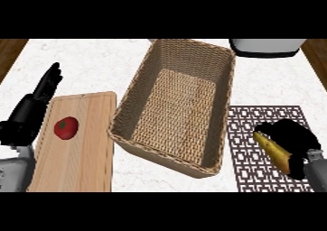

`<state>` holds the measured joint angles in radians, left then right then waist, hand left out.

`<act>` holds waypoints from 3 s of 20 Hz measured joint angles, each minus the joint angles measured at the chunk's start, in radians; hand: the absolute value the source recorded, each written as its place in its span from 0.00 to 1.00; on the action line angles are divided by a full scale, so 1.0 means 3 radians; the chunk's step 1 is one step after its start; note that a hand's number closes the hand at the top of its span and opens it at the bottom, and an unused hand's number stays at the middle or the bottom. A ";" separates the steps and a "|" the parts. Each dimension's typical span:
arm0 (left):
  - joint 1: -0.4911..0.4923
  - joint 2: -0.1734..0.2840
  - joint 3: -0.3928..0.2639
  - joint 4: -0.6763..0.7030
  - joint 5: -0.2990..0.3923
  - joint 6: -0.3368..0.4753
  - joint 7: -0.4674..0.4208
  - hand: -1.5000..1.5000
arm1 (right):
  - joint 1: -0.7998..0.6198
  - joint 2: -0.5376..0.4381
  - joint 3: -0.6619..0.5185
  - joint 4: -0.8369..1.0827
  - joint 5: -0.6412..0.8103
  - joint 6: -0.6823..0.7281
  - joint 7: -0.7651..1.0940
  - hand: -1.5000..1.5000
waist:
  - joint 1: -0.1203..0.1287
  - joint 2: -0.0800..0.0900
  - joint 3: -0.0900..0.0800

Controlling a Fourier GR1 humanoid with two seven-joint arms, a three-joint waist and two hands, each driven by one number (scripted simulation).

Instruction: Pick the pear from the placemat and place it in the basket

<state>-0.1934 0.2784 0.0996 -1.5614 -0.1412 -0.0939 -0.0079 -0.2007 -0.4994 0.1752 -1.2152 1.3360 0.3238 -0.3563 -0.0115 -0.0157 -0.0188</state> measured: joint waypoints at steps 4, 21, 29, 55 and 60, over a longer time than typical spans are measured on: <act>0.0061 0.0022 0.0037 -0.0036 0.0011 -0.0001 0.0025 0.50 | 0.0093 0.0164 -0.0667 0.0057 -0.0288 -0.0032 0.0613 1.00 | -0.0064 0.0001 0.0018; 0.0041 0.0036 0.0061 -0.0056 0.0016 -0.0034 0.0079 0.50 | -0.0255 0.0834 -0.1870 -0.1442 -0.1787 -0.0468 0.1251 1.00 | -0.0058 0.0002 0.0058; 0.0016 -0.0015 0.0012 -0.0066 -0.0018 -0.0030 0.0079 0.50 | -0.0979 0.0864 -0.1806 -0.2457 -0.2451 0.0295 0.2273 1.00 | -0.0001 0.0021 0.0056; -0.0044 -0.0066 0.0025 -0.0034 -0.0073 -0.0072 0.0044 0.50 | -0.3027 0.1562 -0.0702 -0.1125 -0.2513 0.0435 0.4328 1.00 | 0.0057 0.0049 0.0059; -0.0009 -0.0079 0.0023 -0.0081 -0.0083 -0.0063 0.0059 0.50 | -0.3017 0.1403 -0.0479 -0.0895 -0.2337 0.0613 0.4289 1.00 | 0.0050 0.0044 0.0059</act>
<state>-0.1960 0.2547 0.1065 -1.5856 -0.1660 -0.1128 0.0097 -1.1058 -0.0786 0.0315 -1.4837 0.6347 0.5078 0.9304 0.0035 -0.0024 -0.0011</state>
